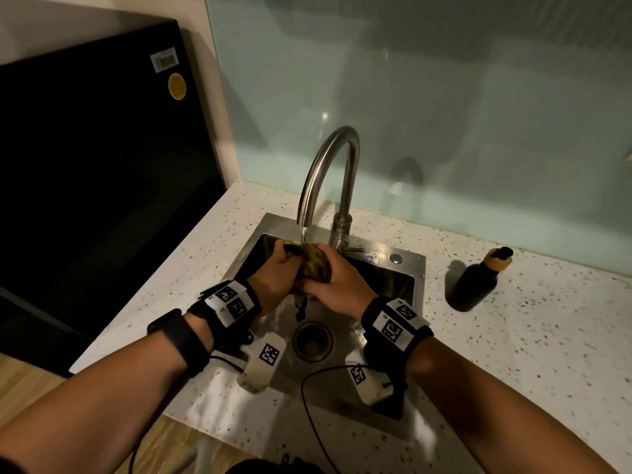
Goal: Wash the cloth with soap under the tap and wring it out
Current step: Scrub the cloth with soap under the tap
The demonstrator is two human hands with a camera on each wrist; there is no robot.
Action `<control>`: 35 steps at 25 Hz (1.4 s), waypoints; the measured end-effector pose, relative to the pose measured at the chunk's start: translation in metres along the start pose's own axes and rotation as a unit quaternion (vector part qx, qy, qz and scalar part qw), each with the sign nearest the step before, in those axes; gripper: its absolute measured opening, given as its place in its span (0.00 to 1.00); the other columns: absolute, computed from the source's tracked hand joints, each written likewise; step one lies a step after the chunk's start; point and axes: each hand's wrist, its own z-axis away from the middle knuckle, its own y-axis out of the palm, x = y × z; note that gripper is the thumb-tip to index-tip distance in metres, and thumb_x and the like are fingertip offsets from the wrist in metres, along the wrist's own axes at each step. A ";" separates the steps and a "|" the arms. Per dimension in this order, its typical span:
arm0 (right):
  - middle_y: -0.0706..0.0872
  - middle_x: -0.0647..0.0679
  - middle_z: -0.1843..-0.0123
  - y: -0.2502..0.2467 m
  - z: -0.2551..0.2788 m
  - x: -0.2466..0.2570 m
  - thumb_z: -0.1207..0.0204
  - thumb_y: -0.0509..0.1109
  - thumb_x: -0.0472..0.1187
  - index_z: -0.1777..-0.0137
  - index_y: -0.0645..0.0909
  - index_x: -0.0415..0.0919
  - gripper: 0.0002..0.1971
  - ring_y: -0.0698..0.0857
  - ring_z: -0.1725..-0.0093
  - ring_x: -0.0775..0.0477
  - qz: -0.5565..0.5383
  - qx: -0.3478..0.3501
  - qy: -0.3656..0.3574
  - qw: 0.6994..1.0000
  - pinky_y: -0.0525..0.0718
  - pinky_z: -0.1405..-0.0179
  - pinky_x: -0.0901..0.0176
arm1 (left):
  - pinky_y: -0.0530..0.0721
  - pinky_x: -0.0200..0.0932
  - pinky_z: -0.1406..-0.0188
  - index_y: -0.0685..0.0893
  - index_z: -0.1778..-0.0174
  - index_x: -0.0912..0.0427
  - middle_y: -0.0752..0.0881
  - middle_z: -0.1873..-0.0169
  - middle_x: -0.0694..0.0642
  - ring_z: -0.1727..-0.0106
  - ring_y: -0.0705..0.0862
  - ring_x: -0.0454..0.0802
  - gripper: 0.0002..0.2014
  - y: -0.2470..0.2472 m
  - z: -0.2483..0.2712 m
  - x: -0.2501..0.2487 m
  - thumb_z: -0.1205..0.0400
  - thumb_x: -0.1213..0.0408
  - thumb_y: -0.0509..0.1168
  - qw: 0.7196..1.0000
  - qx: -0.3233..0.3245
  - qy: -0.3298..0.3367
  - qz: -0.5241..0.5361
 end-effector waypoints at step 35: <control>0.79 0.57 0.38 -0.016 -0.007 -0.001 0.25 0.76 0.33 0.34 0.77 0.53 0.23 0.79 0.43 0.62 -0.009 -0.134 -0.105 0.985 0.80 0.54 0.81 | 0.86 0.35 0.60 0.84 0.45 0.55 0.88 0.48 0.57 0.54 0.86 0.47 0.09 -0.006 0.013 -0.050 0.12 0.59 0.59 0.992 0.015 0.027 -0.124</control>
